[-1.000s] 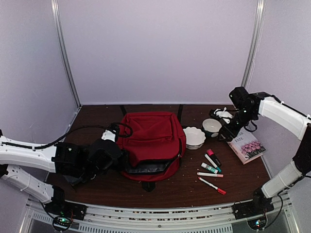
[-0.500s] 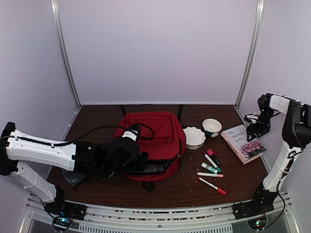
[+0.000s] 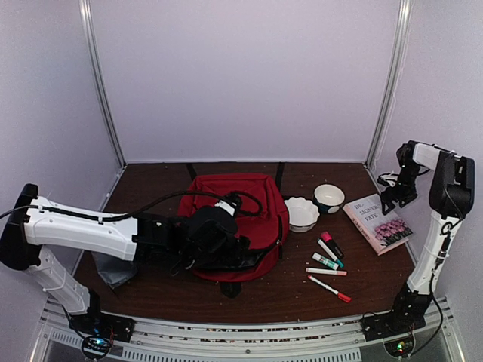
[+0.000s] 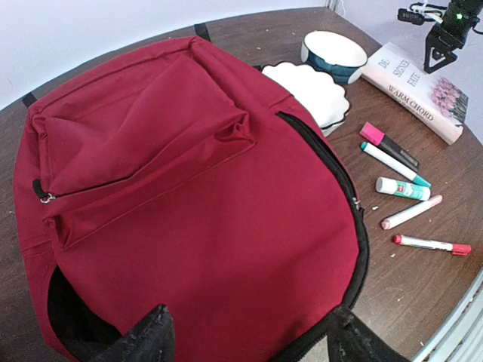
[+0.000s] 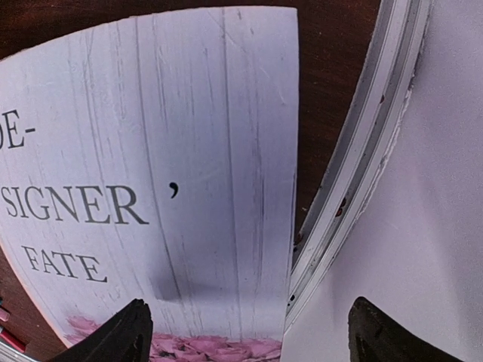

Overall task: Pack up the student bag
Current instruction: Pick up the book from the corner of the board.

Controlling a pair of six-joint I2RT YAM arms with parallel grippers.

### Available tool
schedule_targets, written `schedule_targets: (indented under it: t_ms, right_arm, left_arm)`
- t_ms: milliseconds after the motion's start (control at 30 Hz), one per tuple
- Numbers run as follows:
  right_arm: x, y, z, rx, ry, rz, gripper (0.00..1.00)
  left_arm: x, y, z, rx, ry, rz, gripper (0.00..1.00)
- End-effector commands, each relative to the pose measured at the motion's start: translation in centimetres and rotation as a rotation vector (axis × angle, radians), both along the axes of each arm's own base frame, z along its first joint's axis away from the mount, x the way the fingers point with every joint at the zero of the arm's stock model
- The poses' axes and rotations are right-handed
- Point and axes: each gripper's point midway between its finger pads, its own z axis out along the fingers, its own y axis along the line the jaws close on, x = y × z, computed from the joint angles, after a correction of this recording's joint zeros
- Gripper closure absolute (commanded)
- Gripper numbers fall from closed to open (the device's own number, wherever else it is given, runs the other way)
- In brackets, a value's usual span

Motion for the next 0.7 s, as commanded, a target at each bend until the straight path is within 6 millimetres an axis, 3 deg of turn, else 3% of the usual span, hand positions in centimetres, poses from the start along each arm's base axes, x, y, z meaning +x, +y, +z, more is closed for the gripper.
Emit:
schedule_targets:
  t_ms: [0,133,300,500,667]
  right_arm:
    - [-0.4,0.1,-0.3,0.043,0.065,-0.011,0.09]
    - [-0.6,0.0,-1.1,0.045,0.100,-0.015,0.08]
    - [-2.4,1.4,-2.4,0.139,0.195,-0.001,0.08]
    - [-4.7,2.8,-3.1,0.201,0.258,0.016,0.14]
    - [-6.7,4.2,-2.6,0.259,0.288,0.040,0.21]
  left_arm:
    - [-0.3,-1.9,1.5,-0.025,-0.007,-0.063,0.28]
    - [-0.4,-3.0,1.8,-0.019,-0.004,-0.101,0.29]
    - [-0.4,-3.8,1.8,-0.009,0.000,-0.117,0.29]
    - [-0.4,-4.0,2.1,-0.011,-0.005,-0.128,0.29]
    - [-0.5,-4.0,1.9,-0.007,-0.002,-0.129,0.29]
